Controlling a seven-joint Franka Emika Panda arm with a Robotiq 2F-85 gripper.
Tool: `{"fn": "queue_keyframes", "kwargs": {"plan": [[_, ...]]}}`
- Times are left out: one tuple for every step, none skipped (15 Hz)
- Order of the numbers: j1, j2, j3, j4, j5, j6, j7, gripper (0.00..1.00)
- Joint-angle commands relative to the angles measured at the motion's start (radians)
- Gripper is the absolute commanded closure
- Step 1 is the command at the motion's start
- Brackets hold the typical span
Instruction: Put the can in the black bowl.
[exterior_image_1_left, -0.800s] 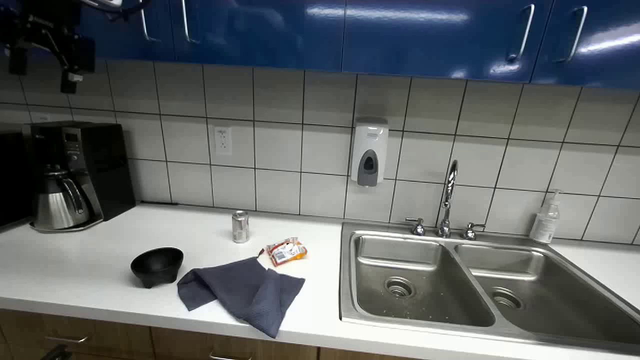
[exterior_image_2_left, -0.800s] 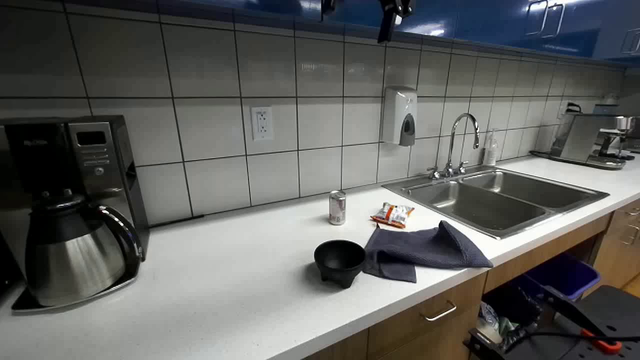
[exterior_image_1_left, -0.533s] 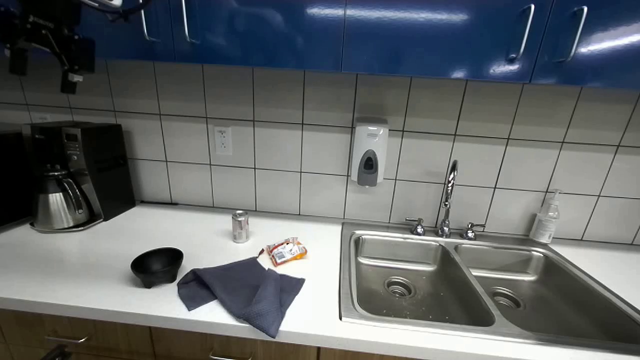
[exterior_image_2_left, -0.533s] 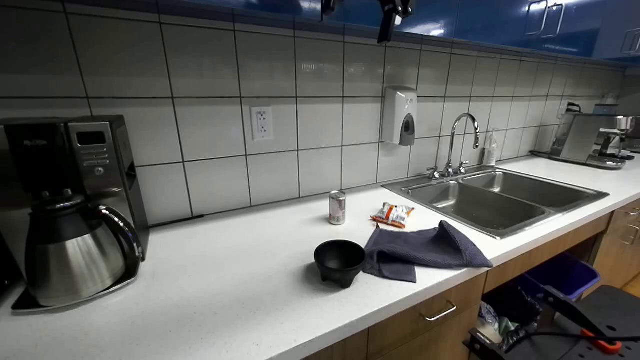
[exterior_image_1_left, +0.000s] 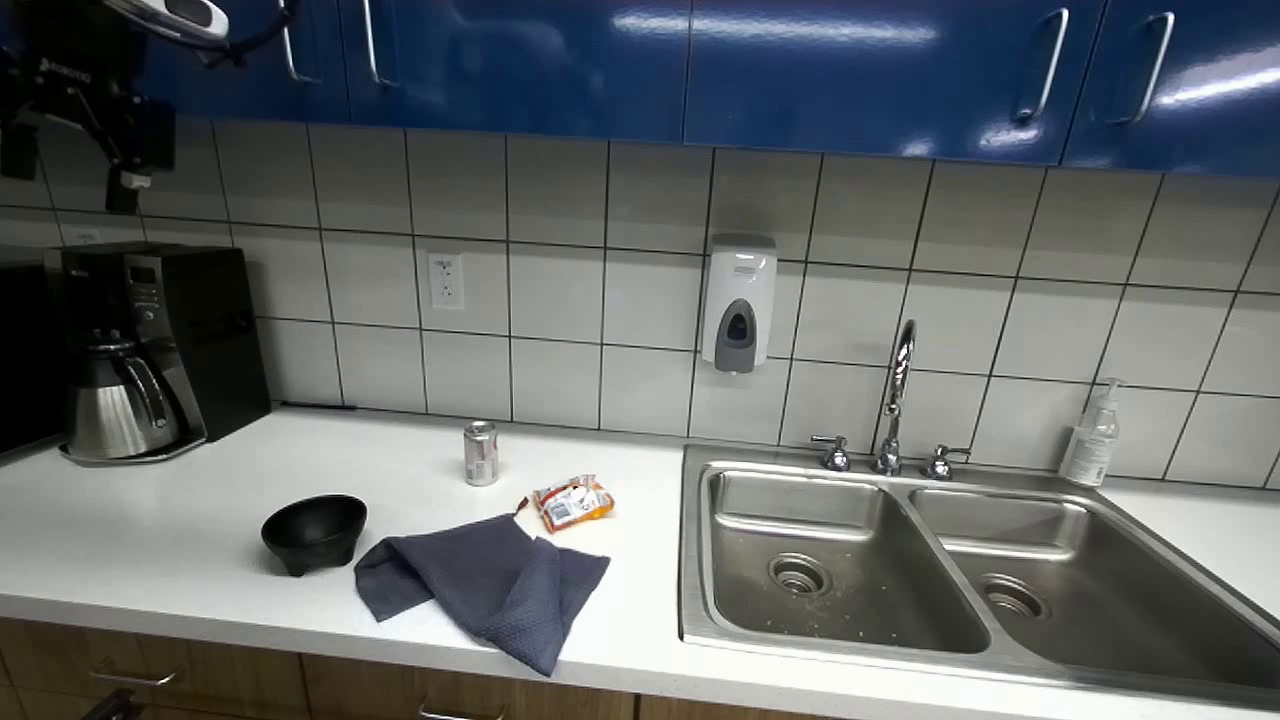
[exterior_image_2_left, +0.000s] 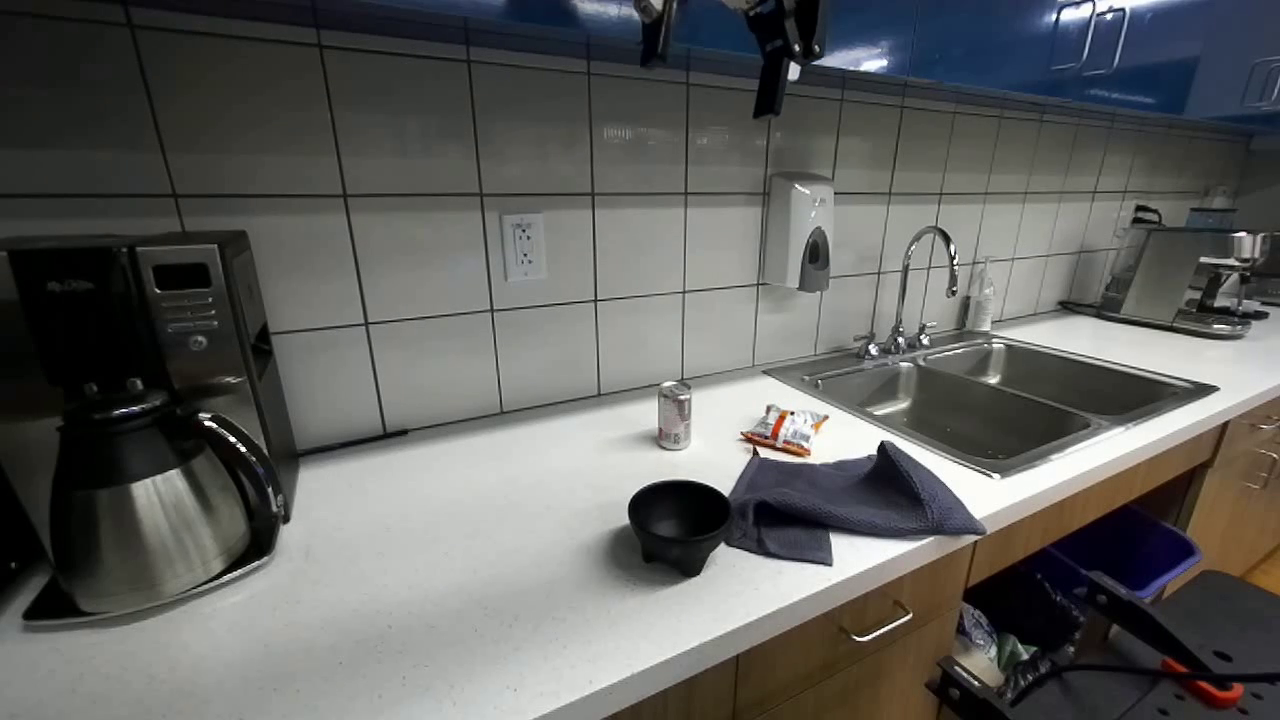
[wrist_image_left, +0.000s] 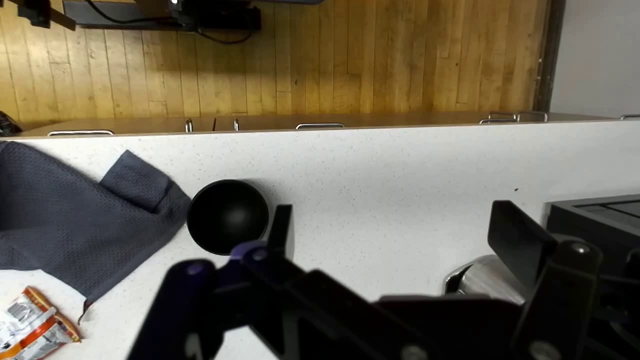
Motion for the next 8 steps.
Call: {"fn": "queue_keyframes", "kwargs": {"plan": [[-0.014,-0.022,0.047,-0.059,-0.028,0.049,0.042,0.00],[-0.015,-0.019,0.057,-0.074,-0.037,0.066,0.055,0.00],[-0.015,-0.015,0.065,-0.088,-0.043,0.080,0.065,0.00],[-0.016,-0.011,0.072,-0.103,-0.048,0.099,0.079,0.00],[-0.017,-0.005,0.079,-0.116,-0.056,0.115,0.094,0.00],[-0.021,0.004,0.087,-0.133,-0.070,0.143,0.113,0.00],[-0.024,0.016,0.093,-0.145,-0.084,0.164,0.131,0.00],[-0.028,0.030,0.098,-0.158,-0.102,0.193,0.152,0.00]]}}
